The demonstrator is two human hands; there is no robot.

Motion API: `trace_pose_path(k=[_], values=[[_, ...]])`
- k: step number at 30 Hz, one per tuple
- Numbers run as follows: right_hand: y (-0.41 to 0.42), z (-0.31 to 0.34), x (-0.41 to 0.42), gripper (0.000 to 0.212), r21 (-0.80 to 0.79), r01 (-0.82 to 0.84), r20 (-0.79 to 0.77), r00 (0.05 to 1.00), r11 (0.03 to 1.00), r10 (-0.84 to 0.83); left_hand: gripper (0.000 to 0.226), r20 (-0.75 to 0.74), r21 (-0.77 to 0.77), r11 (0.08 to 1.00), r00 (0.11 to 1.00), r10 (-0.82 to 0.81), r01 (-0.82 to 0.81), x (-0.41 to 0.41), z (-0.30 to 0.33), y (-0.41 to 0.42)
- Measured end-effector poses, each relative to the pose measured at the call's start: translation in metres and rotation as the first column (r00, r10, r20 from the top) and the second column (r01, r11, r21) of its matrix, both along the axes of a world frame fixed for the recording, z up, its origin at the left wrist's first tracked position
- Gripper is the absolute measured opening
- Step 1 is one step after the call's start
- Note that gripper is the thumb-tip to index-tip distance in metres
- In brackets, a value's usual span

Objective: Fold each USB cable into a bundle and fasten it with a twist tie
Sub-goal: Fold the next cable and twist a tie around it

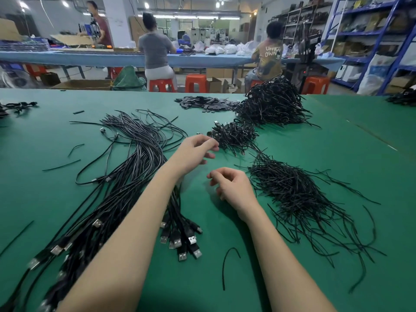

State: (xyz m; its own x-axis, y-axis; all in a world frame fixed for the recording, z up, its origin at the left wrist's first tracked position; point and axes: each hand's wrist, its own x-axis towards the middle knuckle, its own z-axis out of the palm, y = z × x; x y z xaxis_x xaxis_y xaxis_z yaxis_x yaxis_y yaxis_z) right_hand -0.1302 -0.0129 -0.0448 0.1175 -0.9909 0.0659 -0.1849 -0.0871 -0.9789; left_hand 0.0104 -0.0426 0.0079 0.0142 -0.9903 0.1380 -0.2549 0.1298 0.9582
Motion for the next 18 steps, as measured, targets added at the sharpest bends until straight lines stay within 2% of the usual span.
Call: trace_pose_path(k=[2, 4, 9, 11, 14, 16, 18], values=[[0.000, -0.001, -0.001, 0.021, -0.015, -0.010, -0.025, 1.000, 1.000, 0.009, 0.023, -0.049, 0.026, 0.999, 0.998, -0.039, 0.040, 0.005, -0.004, 0.026], [0.001, -0.001, -0.001, 0.022, -0.034, -0.027, -0.075, 0.997, 0.999, 0.024, 0.028, -0.074, 0.066, 0.998, 0.997, -0.011, 0.016, 0.009, -0.014, 0.039], [0.006, 0.009, 0.001, 0.026, -0.038, -0.131, -0.341, 0.933, 0.991, 0.110, 0.031, -0.213, 0.132, 0.988, 0.971, 0.104, -0.077, 0.010, -0.036, 0.043], [0.008, 0.019, 0.003, 0.033, 0.008, -0.218, -0.477, 0.857, 0.976, 0.195, 0.032, -0.250, 0.135, 0.986, 0.960, 0.125, -0.093, 0.011, -0.037, 0.041], [0.016, 0.039, 0.006, 0.028, 0.164, -0.384, -0.684, 0.619, 0.909, 0.385, 0.033, -0.291, 0.146, 0.983, 0.944, 0.154, -0.116, 0.010, -0.038, 0.040], [0.023, 0.049, 0.012, 0.025, 0.262, -0.447, -0.715, 0.506, 0.855, 0.483, 0.032, -0.314, 0.156, 0.980, 0.934, 0.170, -0.126, 0.010, -0.037, 0.041], [0.027, 0.053, 0.018, 0.023, 0.300, -0.469, -0.721, 0.458, 0.831, 0.519, 0.031, -0.327, 0.160, 0.978, 0.928, 0.179, -0.132, 0.010, -0.037, 0.042]])
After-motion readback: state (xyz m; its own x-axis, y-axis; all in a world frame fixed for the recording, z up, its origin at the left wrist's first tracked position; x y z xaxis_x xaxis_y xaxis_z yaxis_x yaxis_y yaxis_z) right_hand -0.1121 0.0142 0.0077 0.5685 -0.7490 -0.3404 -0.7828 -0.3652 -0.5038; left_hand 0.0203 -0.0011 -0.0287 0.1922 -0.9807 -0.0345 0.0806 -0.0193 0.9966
